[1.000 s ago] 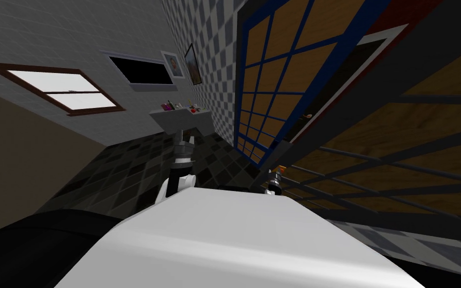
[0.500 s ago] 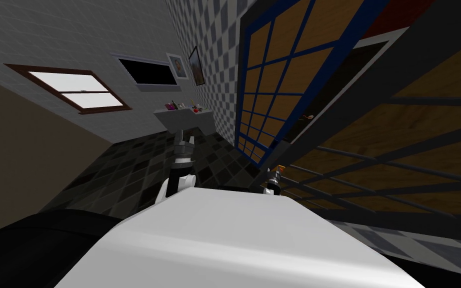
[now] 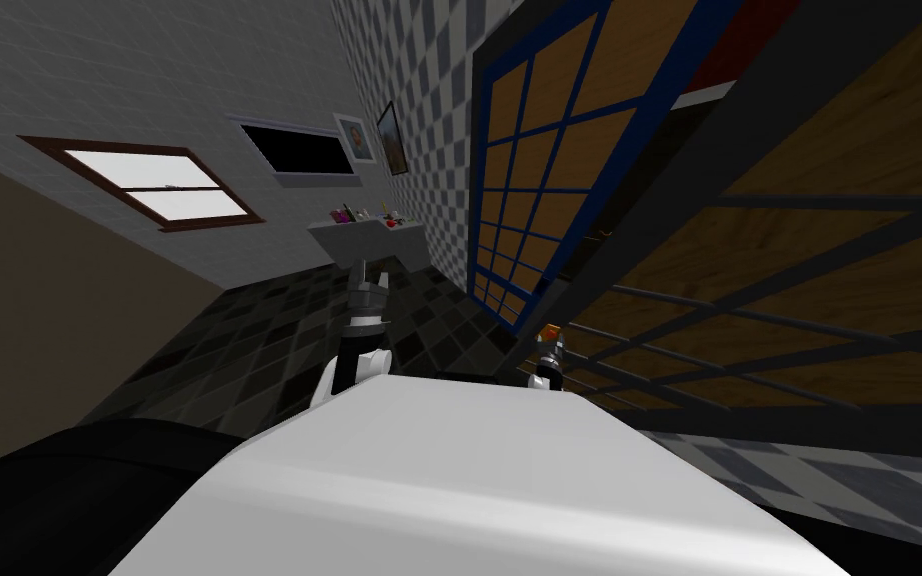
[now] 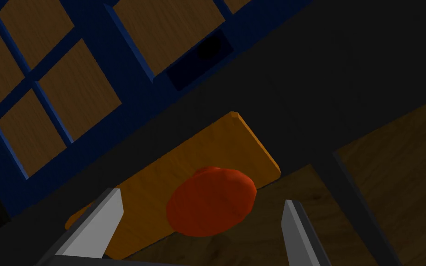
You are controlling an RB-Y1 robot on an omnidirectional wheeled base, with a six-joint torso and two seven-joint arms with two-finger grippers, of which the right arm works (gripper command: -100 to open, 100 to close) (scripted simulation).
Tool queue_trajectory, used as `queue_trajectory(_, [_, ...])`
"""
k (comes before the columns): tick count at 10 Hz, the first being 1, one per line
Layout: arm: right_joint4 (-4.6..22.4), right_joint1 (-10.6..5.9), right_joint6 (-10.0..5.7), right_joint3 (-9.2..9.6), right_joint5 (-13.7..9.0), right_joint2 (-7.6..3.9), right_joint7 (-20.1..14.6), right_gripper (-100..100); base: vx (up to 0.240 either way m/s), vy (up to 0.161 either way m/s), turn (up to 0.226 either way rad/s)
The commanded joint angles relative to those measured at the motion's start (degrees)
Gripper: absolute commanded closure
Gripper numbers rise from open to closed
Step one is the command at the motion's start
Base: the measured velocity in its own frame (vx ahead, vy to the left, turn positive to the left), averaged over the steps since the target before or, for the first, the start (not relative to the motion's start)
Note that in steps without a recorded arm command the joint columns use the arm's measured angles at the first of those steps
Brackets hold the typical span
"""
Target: Pull the door open
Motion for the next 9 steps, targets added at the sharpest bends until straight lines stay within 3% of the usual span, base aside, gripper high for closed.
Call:
queue_trajectory(1, [0.50,-0.55,-0.11,0.37,-0.98,0.01,-2.86,-100,-0.074,-0.030,0.058])
queue_trajectory(9, [1.95,-2.82,-0.31,2.20,-5.17,0.31,-14.01,-100,-0.070,-0.021,0.054])
